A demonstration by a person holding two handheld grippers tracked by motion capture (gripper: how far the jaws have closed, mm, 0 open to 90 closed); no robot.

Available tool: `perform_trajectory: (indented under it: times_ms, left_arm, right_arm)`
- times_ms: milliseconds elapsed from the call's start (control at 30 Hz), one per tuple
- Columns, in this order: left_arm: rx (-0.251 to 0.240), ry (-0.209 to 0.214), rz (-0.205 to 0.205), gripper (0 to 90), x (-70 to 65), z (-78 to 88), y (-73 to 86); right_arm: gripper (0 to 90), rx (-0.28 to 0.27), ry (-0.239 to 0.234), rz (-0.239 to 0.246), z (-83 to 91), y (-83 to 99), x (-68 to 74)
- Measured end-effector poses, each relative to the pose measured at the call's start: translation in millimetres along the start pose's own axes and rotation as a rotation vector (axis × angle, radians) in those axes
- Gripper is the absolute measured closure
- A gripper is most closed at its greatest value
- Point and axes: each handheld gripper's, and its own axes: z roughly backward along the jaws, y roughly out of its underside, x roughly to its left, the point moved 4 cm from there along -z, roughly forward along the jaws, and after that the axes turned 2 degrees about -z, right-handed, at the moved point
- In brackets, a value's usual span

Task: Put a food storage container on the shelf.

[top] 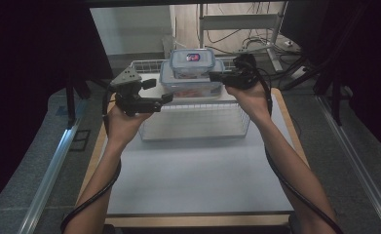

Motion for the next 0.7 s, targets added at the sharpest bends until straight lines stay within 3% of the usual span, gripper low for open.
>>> perform_trajectory:
  times_ms: [233,700]
  left_arm:
    - [0.004,0.005,-0.002,18.3,-1.7,-1.4,1.6]
    - [0.030,-0.003,-0.022,17.3,-9.4,0.4,14.6]
  right_arm:
    - [89.1,-0.004,-0.008,-0.008,0.2,1.9,-1.1]
    - [71.6,-0.018,-0.054,0.010,9.8,12.8,11.8]
